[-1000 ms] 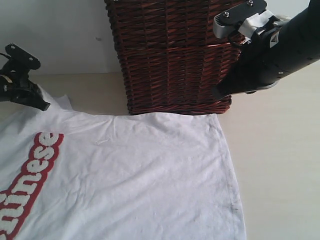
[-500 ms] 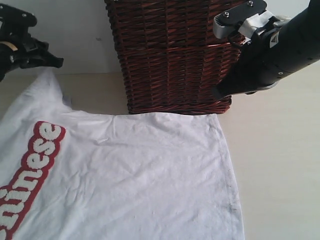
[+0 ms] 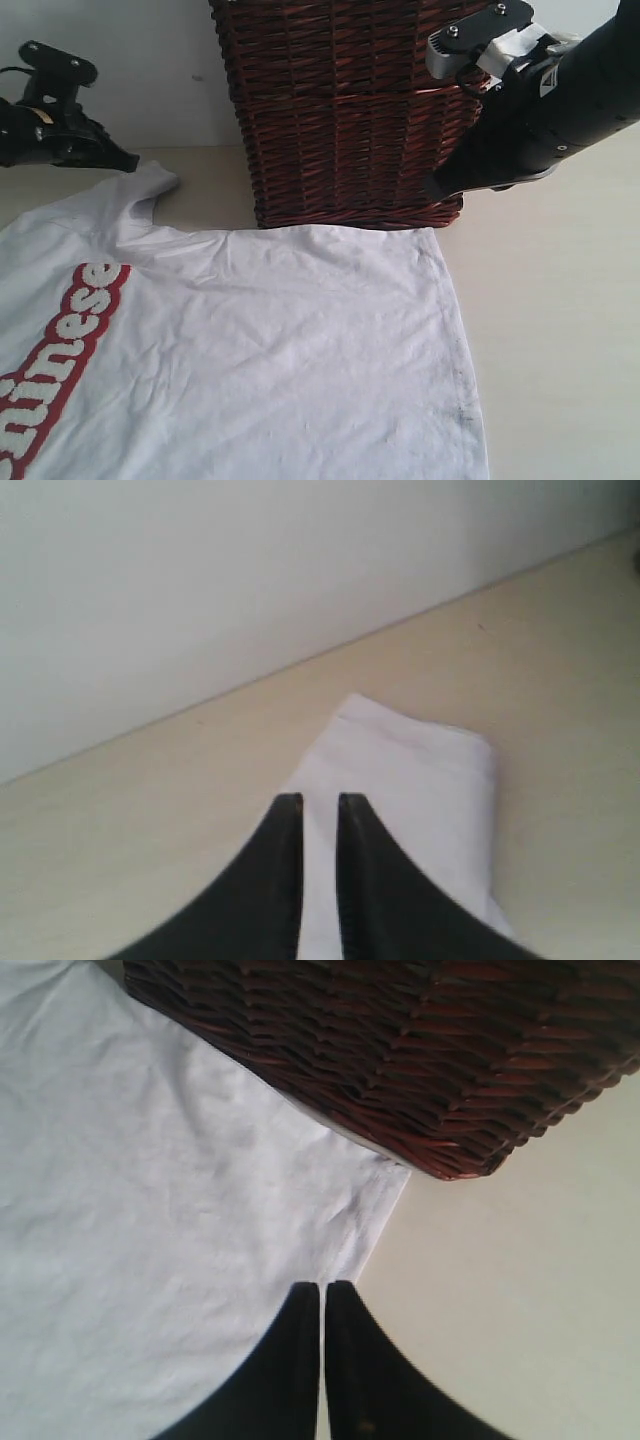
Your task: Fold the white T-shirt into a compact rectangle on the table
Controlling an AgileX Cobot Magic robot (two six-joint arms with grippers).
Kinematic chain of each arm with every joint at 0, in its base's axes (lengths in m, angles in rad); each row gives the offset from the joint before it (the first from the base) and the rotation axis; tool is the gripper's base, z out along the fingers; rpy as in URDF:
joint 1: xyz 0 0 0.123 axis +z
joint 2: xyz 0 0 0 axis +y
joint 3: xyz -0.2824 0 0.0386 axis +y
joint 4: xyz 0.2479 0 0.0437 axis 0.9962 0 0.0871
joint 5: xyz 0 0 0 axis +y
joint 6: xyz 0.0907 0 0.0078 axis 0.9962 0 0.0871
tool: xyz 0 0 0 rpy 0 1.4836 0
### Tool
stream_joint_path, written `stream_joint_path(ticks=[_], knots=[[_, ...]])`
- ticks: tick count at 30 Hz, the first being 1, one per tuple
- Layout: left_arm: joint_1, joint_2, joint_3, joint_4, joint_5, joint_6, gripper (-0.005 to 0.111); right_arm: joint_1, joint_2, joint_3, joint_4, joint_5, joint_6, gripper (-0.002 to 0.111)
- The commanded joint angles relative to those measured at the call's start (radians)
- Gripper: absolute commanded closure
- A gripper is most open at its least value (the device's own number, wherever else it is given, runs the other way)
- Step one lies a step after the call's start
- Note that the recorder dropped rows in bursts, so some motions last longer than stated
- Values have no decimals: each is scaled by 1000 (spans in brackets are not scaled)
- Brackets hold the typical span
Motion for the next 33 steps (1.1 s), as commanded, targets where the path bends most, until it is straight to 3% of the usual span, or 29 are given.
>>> stream_joint_path(ticks=[1,7,19,33], knots=[[-51,67,-75,1,111,-10,107,0,-1,2,0,2,-6,104],[-48,164,-143,-8,153,-25,107,0,-1,2,0,4,-6,104],[124,249,-169,-8,237,-105,107,0,-1,2,0,6,-6,104],[232,260,-179,-5,377,-171,107,0,-1,2,0,8,-6,104]])
